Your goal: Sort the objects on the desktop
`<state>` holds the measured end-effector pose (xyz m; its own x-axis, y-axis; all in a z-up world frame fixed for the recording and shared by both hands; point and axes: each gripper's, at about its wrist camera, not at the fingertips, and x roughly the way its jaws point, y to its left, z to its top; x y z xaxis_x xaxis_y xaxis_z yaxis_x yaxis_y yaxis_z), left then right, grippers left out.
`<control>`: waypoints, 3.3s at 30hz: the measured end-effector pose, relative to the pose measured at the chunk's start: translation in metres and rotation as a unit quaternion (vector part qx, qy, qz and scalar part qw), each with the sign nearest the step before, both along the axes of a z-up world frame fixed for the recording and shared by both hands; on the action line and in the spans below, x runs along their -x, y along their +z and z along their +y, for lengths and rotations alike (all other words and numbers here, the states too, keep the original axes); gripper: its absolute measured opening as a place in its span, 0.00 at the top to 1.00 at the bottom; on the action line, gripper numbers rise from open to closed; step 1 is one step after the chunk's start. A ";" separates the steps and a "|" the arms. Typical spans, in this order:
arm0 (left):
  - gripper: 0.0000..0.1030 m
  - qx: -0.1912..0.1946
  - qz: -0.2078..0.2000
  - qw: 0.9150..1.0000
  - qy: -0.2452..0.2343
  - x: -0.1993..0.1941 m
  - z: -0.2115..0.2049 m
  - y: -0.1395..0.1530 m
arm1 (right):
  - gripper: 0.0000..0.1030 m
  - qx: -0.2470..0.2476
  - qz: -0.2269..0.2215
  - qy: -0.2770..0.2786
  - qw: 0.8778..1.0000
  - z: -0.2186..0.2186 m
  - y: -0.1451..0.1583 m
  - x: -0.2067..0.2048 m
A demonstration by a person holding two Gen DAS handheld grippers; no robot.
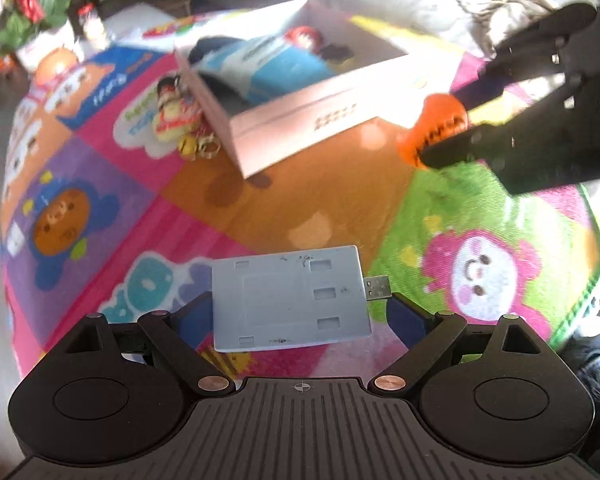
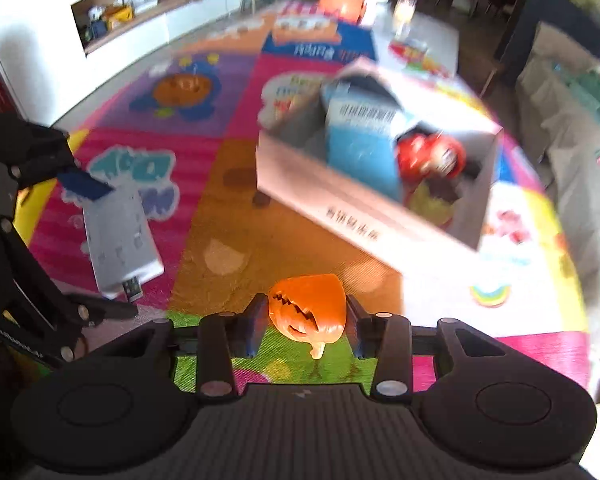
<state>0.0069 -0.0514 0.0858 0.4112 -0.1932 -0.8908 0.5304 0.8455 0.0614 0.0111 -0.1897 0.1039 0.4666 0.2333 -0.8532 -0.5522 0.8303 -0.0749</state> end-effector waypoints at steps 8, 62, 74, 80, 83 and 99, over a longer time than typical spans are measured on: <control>0.08 0.024 -0.096 0.995 -0.003 -0.013 -0.017 0.050 | 0.61 -0.040 -0.101 -0.038 0.993 -0.027 0.067 0.008; 0.00 0.219 -0.201 0.906 0.301 -0.051 0.122 -0.078 | 0.84 0.088 -0.035 -0.116 0.989 0.202 -0.072 -0.308; 0.00 0.218 -0.186 0.936 0.204 -0.029 0.103 -0.076 | 0.87 0.044 0.111 0.048 0.992 0.188 -0.069 -0.174; 0.00 0.196 -0.197 0.948 0.154 -0.011 0.088 -0.076 | 0.76 -0.020 0.057 0.089 0.994 0.139 -0.030 -0.092; 0.00 0.191 -0.193 0.948 0.166 -0.019 0.088 -0.073 | 0.56 -0.044 -0.043 0.054 0.997 0.098 -0.011 -0.063; 0.58 0.174 -0.103 0.957 0.208 -0.228 0.080 -0.063 | 0.43 -0.138 -0.075 -0.180 0.971 -0.044 -0.086 -0.026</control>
<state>0.2344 0.0289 0.0231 0.6768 -0.2458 -0.6939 0.1509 0.9689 -0.1960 0.0374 -0.2333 0.0178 0.6742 0.2417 -0.6979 -0.2226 0.9675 0.1200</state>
